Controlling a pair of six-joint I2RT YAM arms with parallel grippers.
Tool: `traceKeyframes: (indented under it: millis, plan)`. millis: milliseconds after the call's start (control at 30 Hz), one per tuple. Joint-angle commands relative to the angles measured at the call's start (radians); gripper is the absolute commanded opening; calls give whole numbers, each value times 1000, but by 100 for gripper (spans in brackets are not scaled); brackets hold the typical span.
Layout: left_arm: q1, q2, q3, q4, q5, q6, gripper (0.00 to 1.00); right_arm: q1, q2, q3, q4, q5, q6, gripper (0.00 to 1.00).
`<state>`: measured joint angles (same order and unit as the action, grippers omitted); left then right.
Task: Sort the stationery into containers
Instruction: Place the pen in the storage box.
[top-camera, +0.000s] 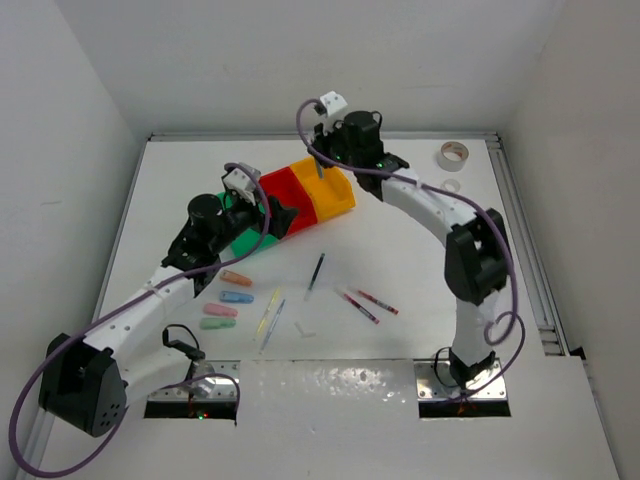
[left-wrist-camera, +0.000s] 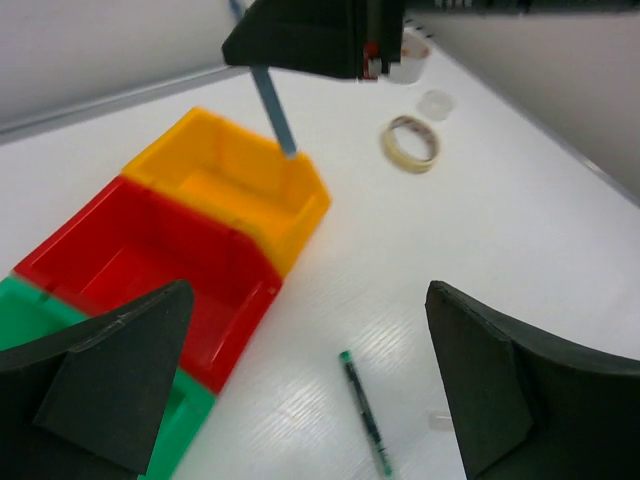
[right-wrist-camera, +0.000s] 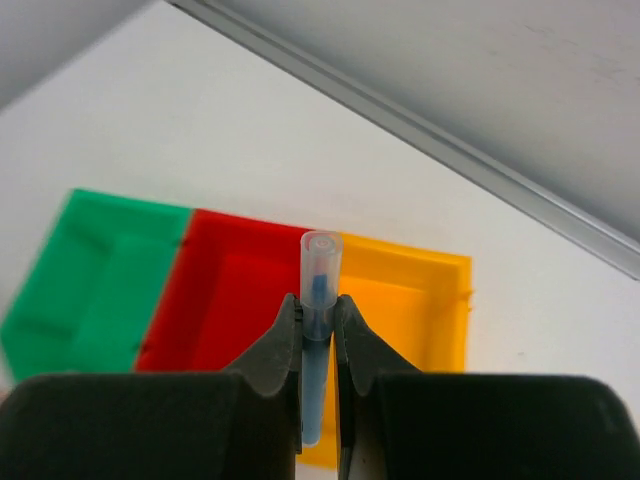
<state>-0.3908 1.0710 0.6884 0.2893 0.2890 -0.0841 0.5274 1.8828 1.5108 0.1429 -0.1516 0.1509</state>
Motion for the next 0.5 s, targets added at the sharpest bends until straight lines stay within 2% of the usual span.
traceKeyframes:
  millis: [0,100,267,467]
  plan:
    - [7,-40,25,-96,-152,38,100,2,160,234,-300,171,-143,0]
    - [15,-51,17,-114,-171,44,100,3,277,337,-309,237,-208,0]
    - [33,-54,7,-113,-191,50,100,3,393,377,-249,271,-234,0]
    - [56,-52,3,-105,-191,64,100,6,443,339,-230,273,-173,0]
